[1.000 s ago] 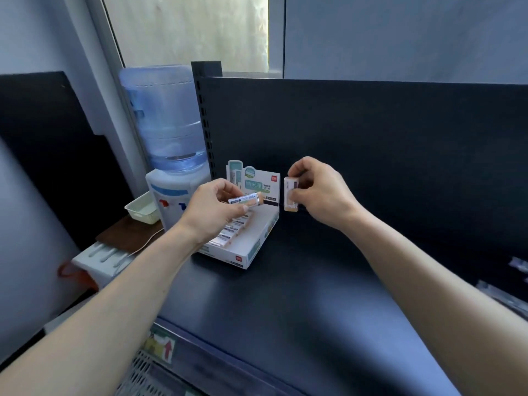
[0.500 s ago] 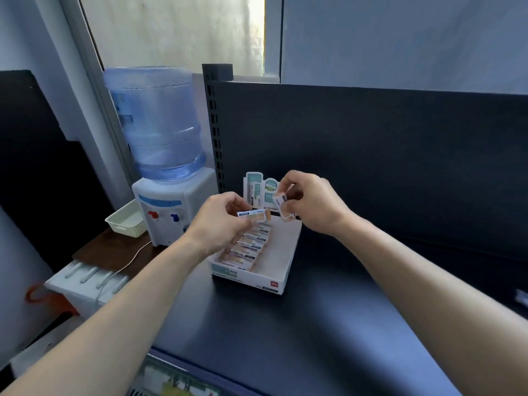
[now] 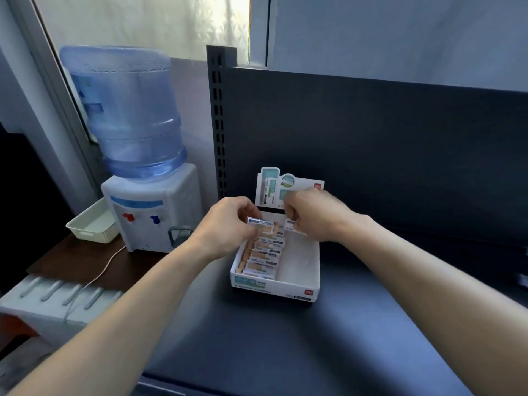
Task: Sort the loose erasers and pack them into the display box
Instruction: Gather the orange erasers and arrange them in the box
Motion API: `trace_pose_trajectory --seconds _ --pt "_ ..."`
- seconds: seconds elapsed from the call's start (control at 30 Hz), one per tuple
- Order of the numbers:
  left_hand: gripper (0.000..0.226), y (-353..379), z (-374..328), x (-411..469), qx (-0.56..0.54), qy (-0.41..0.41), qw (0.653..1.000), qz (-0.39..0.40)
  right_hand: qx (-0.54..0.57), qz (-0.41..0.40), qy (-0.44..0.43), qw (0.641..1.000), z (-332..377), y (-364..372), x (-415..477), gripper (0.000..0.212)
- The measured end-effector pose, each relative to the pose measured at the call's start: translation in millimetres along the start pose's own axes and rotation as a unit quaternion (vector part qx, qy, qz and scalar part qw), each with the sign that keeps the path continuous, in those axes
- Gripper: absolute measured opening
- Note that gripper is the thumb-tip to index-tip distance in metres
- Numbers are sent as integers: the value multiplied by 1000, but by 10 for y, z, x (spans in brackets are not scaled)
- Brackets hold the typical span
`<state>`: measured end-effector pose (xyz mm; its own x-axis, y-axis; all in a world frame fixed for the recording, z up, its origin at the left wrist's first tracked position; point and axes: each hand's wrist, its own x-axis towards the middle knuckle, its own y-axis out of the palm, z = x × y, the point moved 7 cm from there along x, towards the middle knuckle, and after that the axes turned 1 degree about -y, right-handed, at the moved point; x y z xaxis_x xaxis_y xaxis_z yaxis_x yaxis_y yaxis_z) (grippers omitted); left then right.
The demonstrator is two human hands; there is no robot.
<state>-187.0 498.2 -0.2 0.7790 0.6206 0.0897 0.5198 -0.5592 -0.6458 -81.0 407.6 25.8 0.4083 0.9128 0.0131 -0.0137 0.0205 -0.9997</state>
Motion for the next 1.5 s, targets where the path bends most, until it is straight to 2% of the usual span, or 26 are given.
trace_pose_trajectory --seconds 0.3,0.6,0.8,0.93,1.1,1.27,1.5 --pt "12 42 15 44 16 16 1000 16 -74 -30 27 996 5 -44 -41 24" --pt "18 310 -312 114 53 42 997 34 12 -119 64 991 -327 -299 -208 16" --pt "15 565 -307 172 71 26 996 55 43 -137 64 988 -427 -333 -330 17" --pt "19 612 -316 197 96 40 994 37 50 -135 67 987 -450 -356 -366 17" --pt "30 574 -322 175 98 22 993 64 55 -130 61 988 -424 -339 -352 16" --pt "25 575 -323 162 118 23 989 84 46 -113 64 990 -388 -316 -370 13" --pt "36 610 -316 200 110 14 990 84 48 -92 88 991 -389 -270 -411 11"
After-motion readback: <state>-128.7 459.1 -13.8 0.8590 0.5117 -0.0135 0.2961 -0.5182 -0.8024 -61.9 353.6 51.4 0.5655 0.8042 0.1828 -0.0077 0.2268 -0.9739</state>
